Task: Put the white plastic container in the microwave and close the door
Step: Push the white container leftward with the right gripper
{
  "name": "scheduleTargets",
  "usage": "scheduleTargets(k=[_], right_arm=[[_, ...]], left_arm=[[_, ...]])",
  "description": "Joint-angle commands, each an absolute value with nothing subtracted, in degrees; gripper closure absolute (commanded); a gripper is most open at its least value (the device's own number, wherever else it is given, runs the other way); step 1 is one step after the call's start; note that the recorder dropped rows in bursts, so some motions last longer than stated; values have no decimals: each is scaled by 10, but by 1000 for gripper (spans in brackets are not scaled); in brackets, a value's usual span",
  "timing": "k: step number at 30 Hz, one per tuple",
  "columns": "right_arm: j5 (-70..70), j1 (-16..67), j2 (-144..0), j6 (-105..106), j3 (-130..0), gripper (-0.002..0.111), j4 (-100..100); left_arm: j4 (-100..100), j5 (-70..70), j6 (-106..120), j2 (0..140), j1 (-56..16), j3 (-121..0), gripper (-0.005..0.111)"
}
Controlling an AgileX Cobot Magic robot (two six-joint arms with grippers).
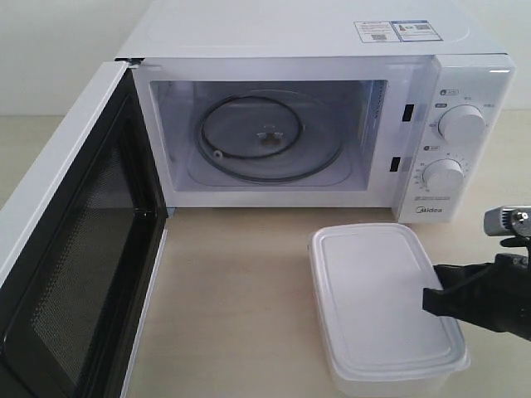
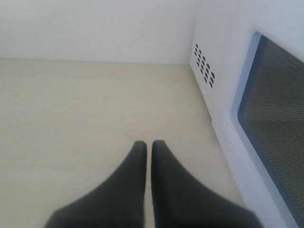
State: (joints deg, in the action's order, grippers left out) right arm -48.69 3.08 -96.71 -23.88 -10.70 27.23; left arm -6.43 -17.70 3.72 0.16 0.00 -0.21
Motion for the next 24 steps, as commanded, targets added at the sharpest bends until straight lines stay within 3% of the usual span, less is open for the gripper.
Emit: scheduleTargets(k=[1, 14, 24], right_arm=[[-490, 90, -966, -230, -109, 109, 227], [-493, 251, -966, -195, -122, 109, 75], [-458, 263, -966, -111, -127, 109, -79]], left_arm=[[-69, -175, 40, 0, -2, 0, 102], [-69, -175, 40, 0, -2, 0, 102], [-69, -175, 40, 0, -2, 0, 102]])
